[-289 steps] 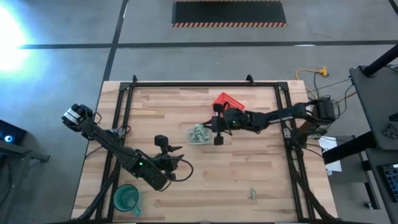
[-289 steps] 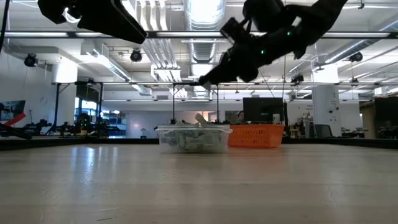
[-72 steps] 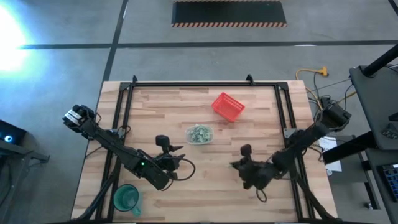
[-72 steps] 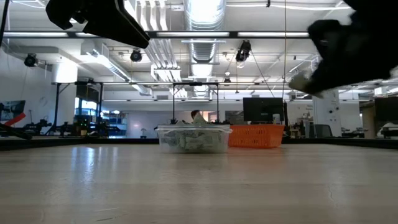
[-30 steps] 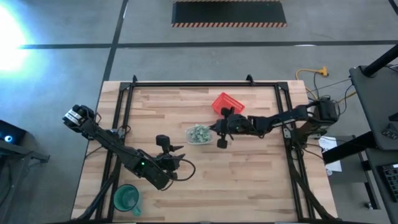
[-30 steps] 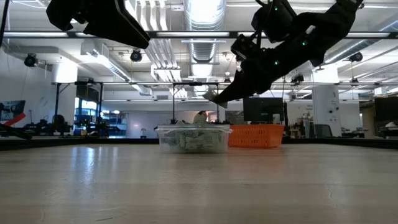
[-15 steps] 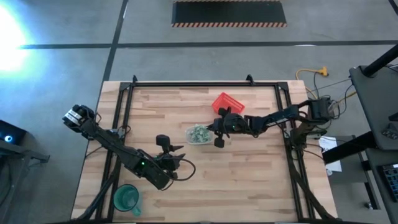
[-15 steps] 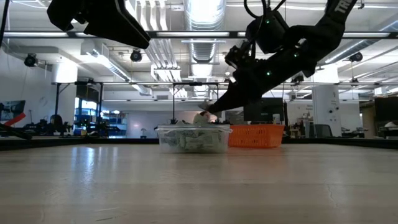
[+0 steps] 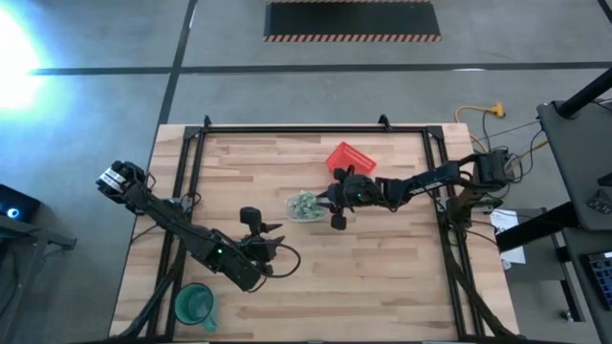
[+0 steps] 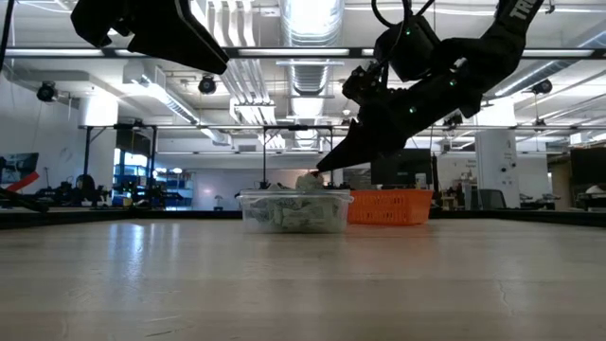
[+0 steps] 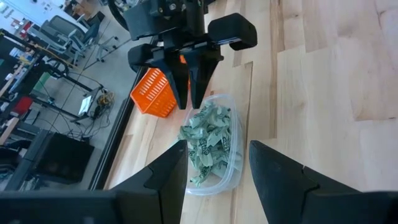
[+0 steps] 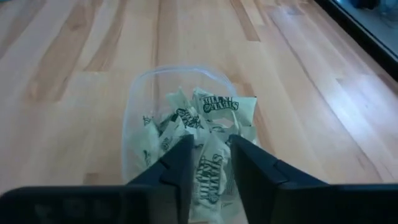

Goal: Pick and place items into bin
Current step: Put the stevia packet into the transparent bin, then return to Home Position

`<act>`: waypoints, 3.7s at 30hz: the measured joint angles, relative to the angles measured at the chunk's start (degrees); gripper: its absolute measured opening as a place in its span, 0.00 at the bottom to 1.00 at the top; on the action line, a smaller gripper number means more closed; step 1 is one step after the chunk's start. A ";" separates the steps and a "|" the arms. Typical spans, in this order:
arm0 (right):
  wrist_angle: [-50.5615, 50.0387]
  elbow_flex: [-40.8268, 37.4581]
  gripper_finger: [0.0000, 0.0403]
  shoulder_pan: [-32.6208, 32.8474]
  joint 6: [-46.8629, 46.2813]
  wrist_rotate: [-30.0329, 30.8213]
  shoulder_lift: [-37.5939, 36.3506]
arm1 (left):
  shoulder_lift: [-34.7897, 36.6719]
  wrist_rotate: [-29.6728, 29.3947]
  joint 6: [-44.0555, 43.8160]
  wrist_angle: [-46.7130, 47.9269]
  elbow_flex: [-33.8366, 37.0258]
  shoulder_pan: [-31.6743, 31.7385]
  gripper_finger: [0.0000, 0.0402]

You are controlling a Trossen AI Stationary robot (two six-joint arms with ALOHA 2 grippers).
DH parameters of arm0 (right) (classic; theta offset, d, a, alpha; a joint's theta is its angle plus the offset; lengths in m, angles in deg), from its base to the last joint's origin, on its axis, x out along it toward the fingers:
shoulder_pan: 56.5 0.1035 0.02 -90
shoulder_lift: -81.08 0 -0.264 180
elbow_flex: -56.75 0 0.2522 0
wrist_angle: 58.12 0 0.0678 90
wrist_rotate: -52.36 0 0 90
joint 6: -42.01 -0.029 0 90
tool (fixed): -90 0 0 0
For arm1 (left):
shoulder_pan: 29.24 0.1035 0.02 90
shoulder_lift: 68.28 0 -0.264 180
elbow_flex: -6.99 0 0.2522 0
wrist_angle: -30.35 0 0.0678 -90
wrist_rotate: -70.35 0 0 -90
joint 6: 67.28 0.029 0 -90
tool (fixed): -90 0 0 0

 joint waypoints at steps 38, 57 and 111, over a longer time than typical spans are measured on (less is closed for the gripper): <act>-27.66 -8.09 0.34 -1.51 17.59 -7.87 -57.88 | 29.68 39.67 38.46 -60.70 31.32 33.53 0.39; -25.53 -29.07 0.34 -3.15 9.91 -5.16 -90.90 | 56.37 39.39 31.72 -60.34 51.94 32.90 0.39; -22.77 -40.30 0.30 -2.84 3.23 -6.84 -97.42 | 82.32 46.36 30.51 -36.73 57.24 32.94 0.39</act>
